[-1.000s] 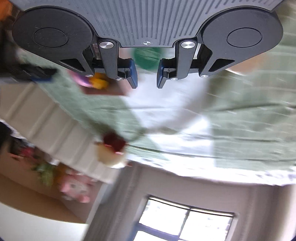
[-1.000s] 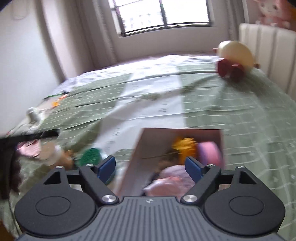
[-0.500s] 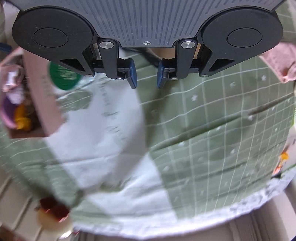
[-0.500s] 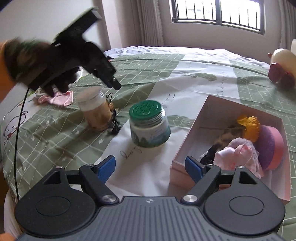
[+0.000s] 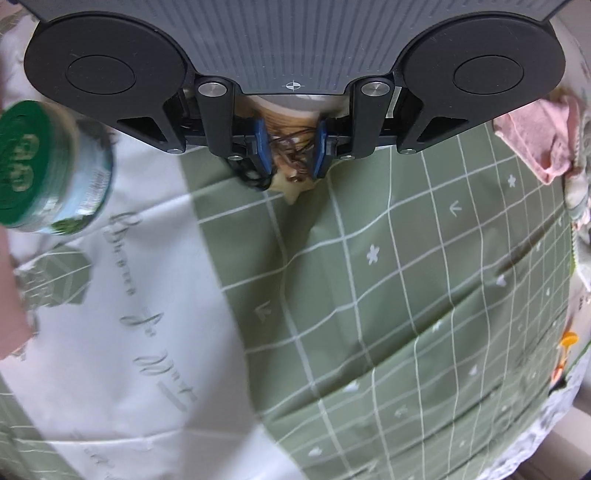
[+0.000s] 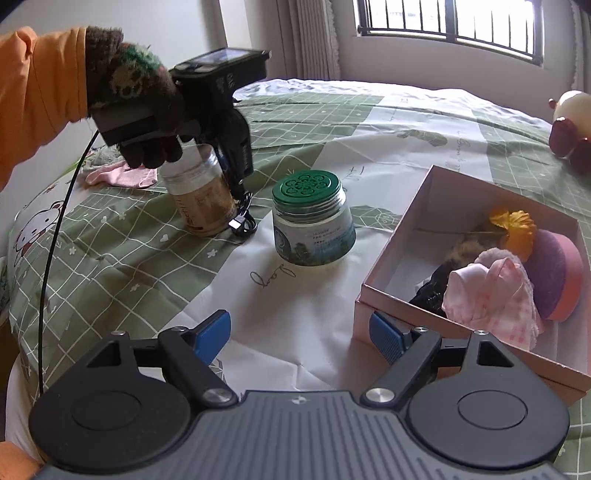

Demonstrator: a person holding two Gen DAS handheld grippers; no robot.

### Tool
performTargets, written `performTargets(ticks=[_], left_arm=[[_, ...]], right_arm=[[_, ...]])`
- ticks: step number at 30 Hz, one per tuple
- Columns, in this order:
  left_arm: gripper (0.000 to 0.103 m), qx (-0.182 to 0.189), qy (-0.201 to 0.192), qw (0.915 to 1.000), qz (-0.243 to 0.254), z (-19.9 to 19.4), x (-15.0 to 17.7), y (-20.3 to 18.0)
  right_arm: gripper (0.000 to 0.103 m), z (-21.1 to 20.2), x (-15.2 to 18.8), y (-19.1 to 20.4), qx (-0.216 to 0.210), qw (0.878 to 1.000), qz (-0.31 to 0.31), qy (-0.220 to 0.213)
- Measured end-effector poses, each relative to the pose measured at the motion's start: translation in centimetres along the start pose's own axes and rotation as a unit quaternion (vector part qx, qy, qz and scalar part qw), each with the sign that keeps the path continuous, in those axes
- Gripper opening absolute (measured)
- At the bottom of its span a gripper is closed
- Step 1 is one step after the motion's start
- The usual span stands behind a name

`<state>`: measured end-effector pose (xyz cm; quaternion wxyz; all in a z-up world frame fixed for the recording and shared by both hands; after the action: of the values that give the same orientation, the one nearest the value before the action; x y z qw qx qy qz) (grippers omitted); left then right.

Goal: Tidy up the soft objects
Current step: 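Grasp the brown hair tie with the yellow star with the left tool, then grasp the black USB cable beside the jar with the right tool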

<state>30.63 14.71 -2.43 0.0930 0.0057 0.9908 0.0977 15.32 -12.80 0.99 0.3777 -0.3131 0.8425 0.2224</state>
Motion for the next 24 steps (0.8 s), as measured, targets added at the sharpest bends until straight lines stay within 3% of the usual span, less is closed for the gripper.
performTargets(ticks=[4, 8, 11, 16, 19, 22, 24], left_arm=[[0.018, 0.037, -0.014, 0.9989, -0.024, 0.8, 0.4, 1.0], [0.014, 0.085, -0.090, 0.9906, -0.058, -1.0, 0.8, 2.0], [0.013, 0.125, -0.150, 0.9761, -0.096, -3.6, 1.7, 3.8], [0.013, 0.171, -0.244, 0.9442, -0.139, -8.7, 4.6, 7.1], [0.013, 0.187, -0.297, 0.9214, -0.167, -11.1, 7.5, 9.4], [0.013, 0.183, -0.332, 0.9057, -0.189, -11.5, 10.3, 11.3], [0.013, 0.178, -0.346, 0.9003, -0.194, -11.3, 12.4, 12.0]], right_arm=[[0.083, -0.1, -0.4, -0.2, 0.014, 1.000, 0.000, -0.002], [0.083, -0.4, -1.5, -0.3, 0.028, 1.000, 0.003, -0.004], [0.081, -0.3, -2.6, 0.3, 0.020, 1.000, 0.008, 0.000], [0.045, 0.7, -5.5, 2.4, -0.006, 0.999, 0.026, 0.021], [0.043, 2.4, -8.4, 3.3, -0.015, 0.998, 0.051, 0.040], [0.043, 5.2, -11.9, 4.0, -0.015, 0.995, 0.075, 0.061], [0.043, 7.8, -13.9, 4.4, -0.008, 0.992, 0.095, 0.077]])
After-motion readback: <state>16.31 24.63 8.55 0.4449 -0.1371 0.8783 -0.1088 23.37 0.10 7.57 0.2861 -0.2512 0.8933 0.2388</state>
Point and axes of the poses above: each gripper's, at about its wrist camera, not at the fingertips, and z roughly the way its jaws point, y to its left, x to its underside, the point moved 7 cm from there along z, roughly the way its jaws point, and after that the axes turned 5 degrees about -y, right-handed, at the moved point
